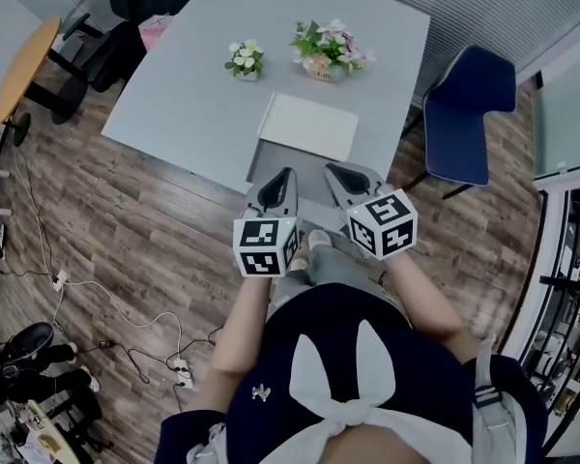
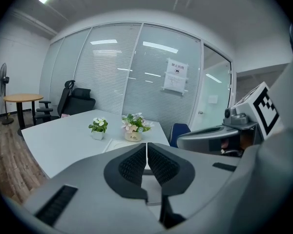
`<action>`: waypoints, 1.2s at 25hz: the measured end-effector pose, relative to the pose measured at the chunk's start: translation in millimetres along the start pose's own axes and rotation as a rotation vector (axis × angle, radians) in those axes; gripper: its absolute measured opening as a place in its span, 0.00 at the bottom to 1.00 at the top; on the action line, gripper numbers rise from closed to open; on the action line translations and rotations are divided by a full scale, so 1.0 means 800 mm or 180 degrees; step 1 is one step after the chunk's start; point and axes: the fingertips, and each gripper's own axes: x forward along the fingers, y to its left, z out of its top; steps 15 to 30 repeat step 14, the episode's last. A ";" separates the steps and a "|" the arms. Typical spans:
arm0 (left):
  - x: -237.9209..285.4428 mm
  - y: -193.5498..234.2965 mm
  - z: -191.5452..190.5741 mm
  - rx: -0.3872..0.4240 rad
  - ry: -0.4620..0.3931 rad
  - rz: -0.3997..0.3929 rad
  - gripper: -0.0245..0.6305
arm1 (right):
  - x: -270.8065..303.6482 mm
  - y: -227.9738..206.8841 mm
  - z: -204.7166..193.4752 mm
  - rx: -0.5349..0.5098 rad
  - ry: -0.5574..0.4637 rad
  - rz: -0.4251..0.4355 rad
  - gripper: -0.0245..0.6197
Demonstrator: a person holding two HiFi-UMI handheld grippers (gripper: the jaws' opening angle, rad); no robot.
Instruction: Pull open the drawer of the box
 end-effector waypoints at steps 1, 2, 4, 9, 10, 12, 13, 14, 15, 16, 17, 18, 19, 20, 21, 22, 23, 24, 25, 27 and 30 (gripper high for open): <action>-0.001 -0.001 0.000 -0.0002 -0.0009 -0.0004 0.08 | 0.000 0.001 0.000 -0.0003 0.0000 0.0000 0.04; -0.002 -0.002 0.000 0.0003 -0.0013 -0.0005 0.08 | -0.001 0.002 0.001 -0.0005 -0.0001 0.0001 0.04; -0.005 -0.003 -0.001 0.0028 -0.0004 -0.0001 0.08 | -0.003 0.005 0.002 -0.0006 -0.0005 0.0005 0.04; -0.012 -0.006 -0.003 0.0050 0.0015 -0.0010 0.07 | -0.009 0.010 0.002 -0.0043 0.0008 -0.0007 0.04; -0.012 -0.007 -0.004 0.0053 0.0016 -0.0013 0.07 | -0.010 0.010 0.001 -0.0048 0.0011 -0.0013 0.04; -0.013 -0.009 -0.004 0.0058 0.0012 -0.0024 0.07 | -0.012 0.010 -0.001 -0.0056 0.0014 -0.0020 0.04; -0.013 -0.011 -0.005 0.0058 0.0007 -0.0030 0.07 | -0.013 0.010 -0.002 -0.0061 0.0015 -0.0021 0.04; -0.013 -0.012 -0.005 0.0059 0.0002 -0.0037 0.07 | -0.014 0.010 -0.003 -0.0066 0.0015 -0.0022 0.04; -0.013 -0.012 -0.005 0.0059 0.0002 -0.0037 0.07 | -0.014 0.010 -0.003 -0.0066 0.0015 -0.0022 0.04; -0.013 -0.012 -0.005 0.0059 0.0002 -0.0037 0.07 | -0.014 0.010 -0.003 -0.0066 0.0015 -0.0022 0.04; -0.013 -0.012 -0.005 0.0059 0.0002 -0.0037 0.07 | -0.014 0.010 -0.003 -0.0066 0.0015 -0.0022 0.04; -0.013 -0.012 -0.005 0.0059 0.0002 -0.0037 0.07 | -0.014 0.010 -0.003 -0.0066 0.0015 -0.0022 0.04; -0.013 -0.012 -0.005 0.0059 0.0002 -0.0037 0.07 | -0.014 0.010 -0.003 -0.0066 0.0015 -0.0022 0.04; -0.013 -0.012 -0.005 0.0059 0.0002 -0.0037 0.07 | -0.014 0.010 -0.003 -0.0066 0.0015 -0.0022 0.04; -0.013 -0.012 -0.005 0.0059 0.0002 -0.0037 0.07 | -0.014 0.010 -0.003 -0.0066 0.0015 -0.0022 0.04; -0.013 -0.012 -0.005 0.0059 0.0002 -0.0037 0.07 | -0.014 0.010 -0.003 -0.0066 0.0015 -0.0022 0.04; -0.013 -0.012 -0.005 0.0059 0.0002 -0.0037 0.07 | -0.014 0.010 -0.003 -0.0066 0.0015 -0.0022 0.04; -0.013 -0.012 -0.005 0.0059 0.0002 -0.0037 0.07 | -0.014 0.010 -0.003 -0.0066 0.0015 -0.0022 0.04; -0.013 -0.012 -0.005 0.0059 0.0002 -0.0037 0.07 | -0.014 0.010 -0.003 -0.0066 0.0015 -0.0022 0.04; -0.013 -0.012 -0.005 0.0059 0.0002 -0.0037 0.07 | -0.014 0.010 -0.003 -0.0066 0.0015 -0.0022 0.04; -0.013 -0.012 -0.005 0.0059 0.0002 -0.0037 0.07 | -0.014 0.010 -0.003 -0.0066 0.0015 -0.0022 0.04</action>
